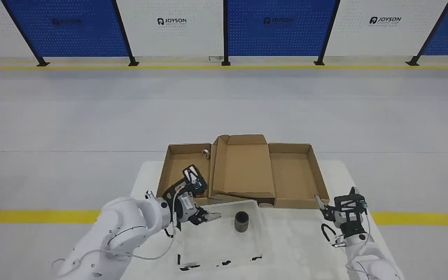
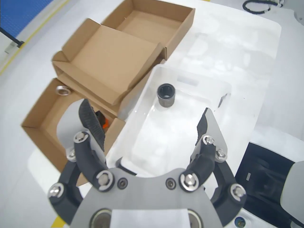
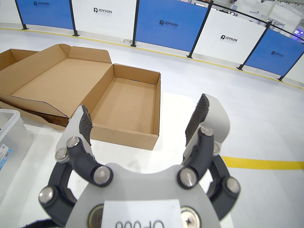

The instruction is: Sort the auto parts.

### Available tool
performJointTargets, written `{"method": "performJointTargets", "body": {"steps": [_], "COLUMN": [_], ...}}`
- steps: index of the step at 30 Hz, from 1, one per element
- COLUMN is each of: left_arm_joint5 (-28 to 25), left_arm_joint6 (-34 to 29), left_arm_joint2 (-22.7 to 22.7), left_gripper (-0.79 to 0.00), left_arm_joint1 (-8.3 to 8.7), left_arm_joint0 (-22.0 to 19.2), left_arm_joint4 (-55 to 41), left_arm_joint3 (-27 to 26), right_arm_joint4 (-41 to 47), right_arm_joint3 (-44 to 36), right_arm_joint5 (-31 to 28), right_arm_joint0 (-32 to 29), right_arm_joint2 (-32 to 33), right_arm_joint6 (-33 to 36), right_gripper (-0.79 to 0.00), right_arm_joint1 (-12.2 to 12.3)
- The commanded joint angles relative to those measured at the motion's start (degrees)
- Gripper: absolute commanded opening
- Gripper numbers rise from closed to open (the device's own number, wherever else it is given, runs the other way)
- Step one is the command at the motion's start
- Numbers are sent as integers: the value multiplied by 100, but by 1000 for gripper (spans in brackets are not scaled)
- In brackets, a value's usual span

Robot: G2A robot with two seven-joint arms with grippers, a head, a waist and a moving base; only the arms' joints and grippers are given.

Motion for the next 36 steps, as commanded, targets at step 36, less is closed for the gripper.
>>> {"method": "performJointTargets", "body": {"steps": [36], "left_arm_joint5": [-615], "left_arm_joint6": [-556], "left_arm_joint2": [-2041], "left_gripper": [0], "left_arm_joint1": [356], "left_arm_joint0": [-863], "left_arm_joint4": [-1782], "left_arm_joint3": [2024], "right_arm_joint4": [-121], "right_arm_joint3": [-2715], "right_arm_joint5": [-1020], "right_arm_joint0": [205], "right_arm_joint2": [-495], "right_arm_joint6": [3611], "right_gripper": [0], "right_arm_joint1": [49]}}
